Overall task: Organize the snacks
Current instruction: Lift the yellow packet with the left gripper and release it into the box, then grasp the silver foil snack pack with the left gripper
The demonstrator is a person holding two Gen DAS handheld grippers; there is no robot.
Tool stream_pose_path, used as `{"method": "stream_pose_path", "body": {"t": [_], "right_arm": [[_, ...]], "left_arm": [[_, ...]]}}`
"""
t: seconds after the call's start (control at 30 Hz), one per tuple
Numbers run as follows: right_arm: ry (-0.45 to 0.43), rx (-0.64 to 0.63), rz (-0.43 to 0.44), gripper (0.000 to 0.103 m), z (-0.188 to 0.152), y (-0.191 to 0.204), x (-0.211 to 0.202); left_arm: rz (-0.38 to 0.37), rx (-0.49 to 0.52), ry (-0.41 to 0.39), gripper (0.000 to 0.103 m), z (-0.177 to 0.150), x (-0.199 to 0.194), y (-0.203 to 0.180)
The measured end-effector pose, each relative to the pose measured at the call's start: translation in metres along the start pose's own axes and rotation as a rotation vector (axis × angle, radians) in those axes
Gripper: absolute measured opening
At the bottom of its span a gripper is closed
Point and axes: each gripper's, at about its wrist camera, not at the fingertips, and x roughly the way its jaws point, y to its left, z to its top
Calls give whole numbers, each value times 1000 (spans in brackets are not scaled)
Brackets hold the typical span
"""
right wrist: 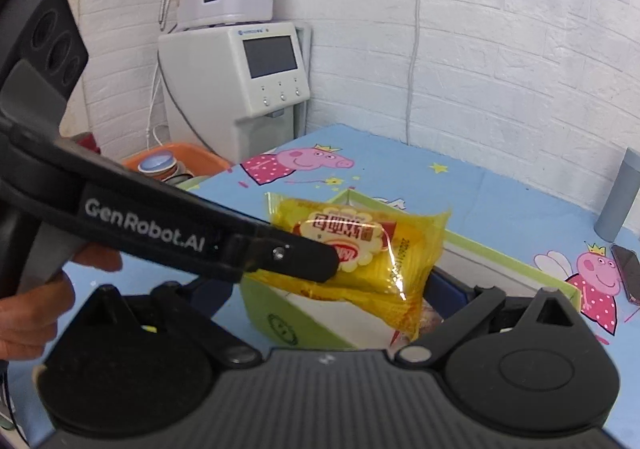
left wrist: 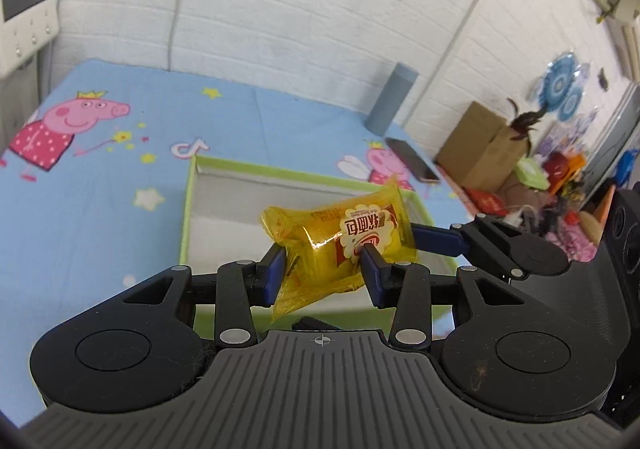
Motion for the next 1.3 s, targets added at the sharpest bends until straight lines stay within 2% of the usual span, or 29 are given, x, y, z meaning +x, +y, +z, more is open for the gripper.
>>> {"method": "stream_pose_path", "body": {"t": [0.17, 0.2, 0.23, 0.3, 0.4, 0.5, 0.67, 0.83, 1.0, 1.1, 1.3], "right_arm": [[64, 40, 22, 100, 2, -28, 50], [73, 46, 29, 99, 1, -31, 59], [77, 58, 40, 99, 0, -35, 65], [76, 69, 44, 99, -2, -38, 70], [39, 60, 11, 99, -3, -41, 53], [-33, 75, 14, 100, -6, -39, 12], [-102, 111, 7, 102, -45, -23, -61], [-78, 171, -31, 102, -113, 5, -112], [-62, 251, -54, 102, -171, 35, -144], [-59, 271, -52, 102, -185, 47, -148], [-49, 292, -43, 102, -190, 51, -134]], "left_arm": [[51, 3, 47, 26, 14, 45, 19], [75, 4, 42, 32, 15, 51, 23], [92, 6, 37, 48, 15, 55, 26], [110, -1, 17, 67, 16, 54, 32], [101, 2, -27, 68, 14, 35, 32], [79, 16, -78, 71, 3, 3, 24], [16, 62, -109, 74, -40, -43, 0], [-38, 75, -53, 74, -99, -63, -22], [-90, 36, 13, 72, -154, -78, -35], [-105, 15, 54, 69, -174, -76, -40], [-87, -1, 109, 66, -185, -56, -45]]}}
